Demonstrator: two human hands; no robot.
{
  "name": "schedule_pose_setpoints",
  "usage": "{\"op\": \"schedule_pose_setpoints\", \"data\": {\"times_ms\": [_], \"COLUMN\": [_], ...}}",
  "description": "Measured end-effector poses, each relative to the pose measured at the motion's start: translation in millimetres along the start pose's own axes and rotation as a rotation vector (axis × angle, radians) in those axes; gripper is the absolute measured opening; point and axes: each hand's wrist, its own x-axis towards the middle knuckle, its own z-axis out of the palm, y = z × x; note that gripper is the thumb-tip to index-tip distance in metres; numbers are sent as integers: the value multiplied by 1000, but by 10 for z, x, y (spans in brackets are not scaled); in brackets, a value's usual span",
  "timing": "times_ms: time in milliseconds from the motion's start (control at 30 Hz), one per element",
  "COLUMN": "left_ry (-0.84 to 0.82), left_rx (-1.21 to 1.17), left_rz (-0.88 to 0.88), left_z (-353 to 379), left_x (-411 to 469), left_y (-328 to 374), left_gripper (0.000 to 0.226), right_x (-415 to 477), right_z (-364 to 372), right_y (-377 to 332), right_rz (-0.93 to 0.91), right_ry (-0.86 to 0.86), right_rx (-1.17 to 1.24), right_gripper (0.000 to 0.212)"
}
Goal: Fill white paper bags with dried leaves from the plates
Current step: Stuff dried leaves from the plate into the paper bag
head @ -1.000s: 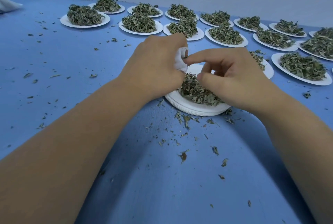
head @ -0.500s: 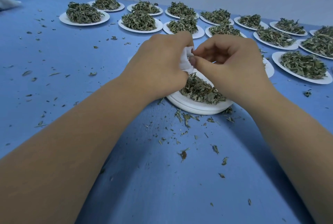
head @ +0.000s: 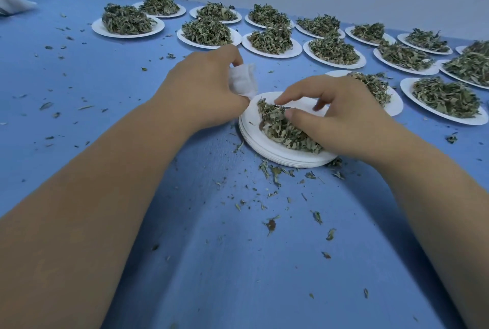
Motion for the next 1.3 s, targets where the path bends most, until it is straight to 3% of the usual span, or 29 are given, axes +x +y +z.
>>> {"op": "schedule_pose_setpoints", "data": {"times_ms": [67,233,300,400,533,667,800,900,1100,1300], "left_ry": [18,-7,-30,-63,-64,-4,65,96,36,-190], "left_rx": [-11,3,42,120,166,80,-74,-217,-289,-271], "left_rz": [-14,-13,-45,-79,-69,-63,-36,-53,-102,-58], "left_z": [-18,-49,-71,-84,-91,-81,-48,7,68,8], "left_x": [3,10,20,36,28,8,-35,-33,-44,-40], "left_y": [-15,-25,-30,-27,-19,18,137,189,193,133], "left_gripper": [41,45,46,24,28,25,30,21,17,52], "right_x": [-14,-19,0,41,36,14,-33,-66,-68,-88], "right_z": [8,121,170,172,136,54,53,125,192,224], "right_y": [-48,-118,-110,-82,-39,-8,-57,-102,-134,-139], "right_rz": [-50,-157,-141,-141,-121,-143,-173,-193,-255,-317], "right_ry": [-45,-246,-293,-256,-148,-139,-313,-361,-241,-130], "right_rx": [10,-204,-228,-222,-147,-207,-203,-277,-283,-255], "right_gripper": [17,57,58,38,23,32,56,69,50,24]}}
